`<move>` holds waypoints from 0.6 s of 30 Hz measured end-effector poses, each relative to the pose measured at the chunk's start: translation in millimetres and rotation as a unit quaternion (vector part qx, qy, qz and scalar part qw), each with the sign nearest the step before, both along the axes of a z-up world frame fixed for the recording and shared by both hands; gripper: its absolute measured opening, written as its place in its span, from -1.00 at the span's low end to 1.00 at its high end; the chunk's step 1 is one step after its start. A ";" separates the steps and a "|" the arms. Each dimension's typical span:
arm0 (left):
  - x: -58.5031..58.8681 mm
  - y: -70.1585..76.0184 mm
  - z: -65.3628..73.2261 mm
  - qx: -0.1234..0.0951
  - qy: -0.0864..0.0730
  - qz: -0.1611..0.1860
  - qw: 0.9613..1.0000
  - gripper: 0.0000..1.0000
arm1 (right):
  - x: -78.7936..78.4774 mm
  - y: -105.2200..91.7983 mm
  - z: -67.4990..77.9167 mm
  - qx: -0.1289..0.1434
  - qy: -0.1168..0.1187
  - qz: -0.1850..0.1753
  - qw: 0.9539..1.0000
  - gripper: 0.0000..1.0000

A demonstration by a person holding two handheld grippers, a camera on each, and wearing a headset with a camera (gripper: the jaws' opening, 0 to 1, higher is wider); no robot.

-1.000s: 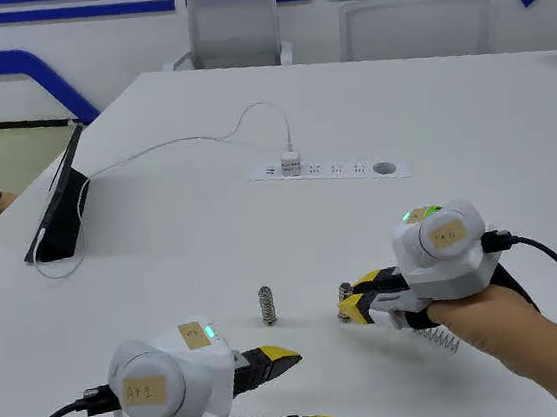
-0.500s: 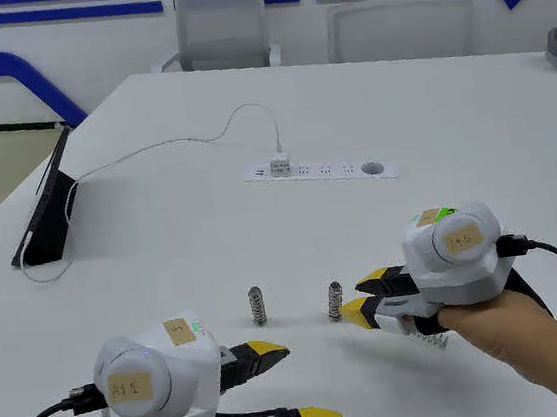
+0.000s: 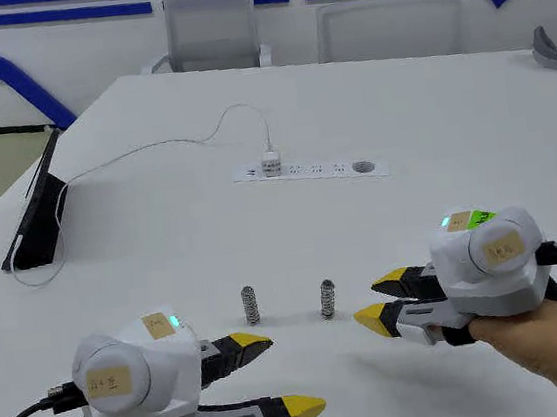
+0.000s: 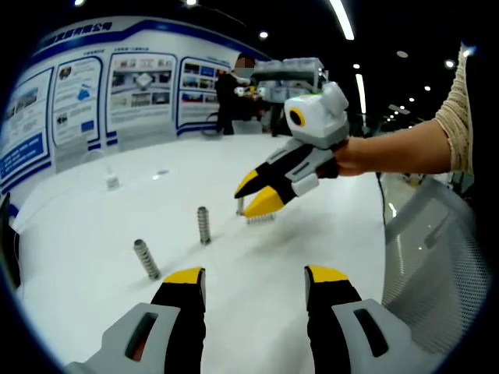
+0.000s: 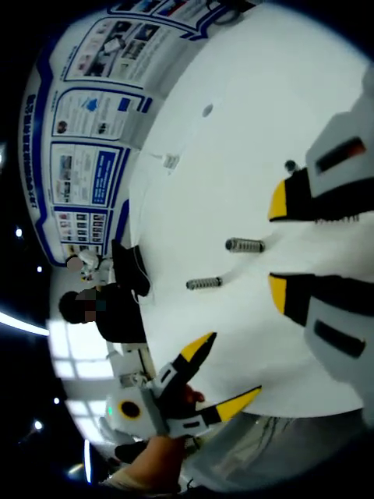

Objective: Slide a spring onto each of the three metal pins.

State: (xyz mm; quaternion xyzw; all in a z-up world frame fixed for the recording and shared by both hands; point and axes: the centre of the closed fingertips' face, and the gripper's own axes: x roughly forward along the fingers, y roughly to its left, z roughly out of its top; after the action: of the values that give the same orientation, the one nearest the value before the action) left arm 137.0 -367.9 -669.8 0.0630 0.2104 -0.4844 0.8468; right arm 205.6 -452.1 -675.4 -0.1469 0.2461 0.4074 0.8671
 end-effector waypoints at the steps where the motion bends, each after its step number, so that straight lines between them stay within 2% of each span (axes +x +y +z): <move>1: 0.4 1.3 0.3 0.000 0.000 0.002 1.000 0.03 | -2.1 -2.2 0.7 -0.001 -0.002 0.000 1.000 -0.46; 9: 4.1 10.3 3.9 -0.002 -0.003 0.018 1.000 0.03 | -14.5 -21.5 2.3 -0.002 -0.007 -0.009 1.000 -0.44; 18: 8.2 21.5 7.2 -0.004 -0.006 0.037 0.999 0.03 | -19.4 -55.7 -12.8 -0.009 0.008 -0.040 0.999 -0.44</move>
State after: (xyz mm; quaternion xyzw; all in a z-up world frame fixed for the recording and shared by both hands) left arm 145.2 -346.4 -662.6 0.0548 0.2054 -0.4530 0.8658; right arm 186.2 -507.7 -688.2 -0.1420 0.2624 0.3715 0.8792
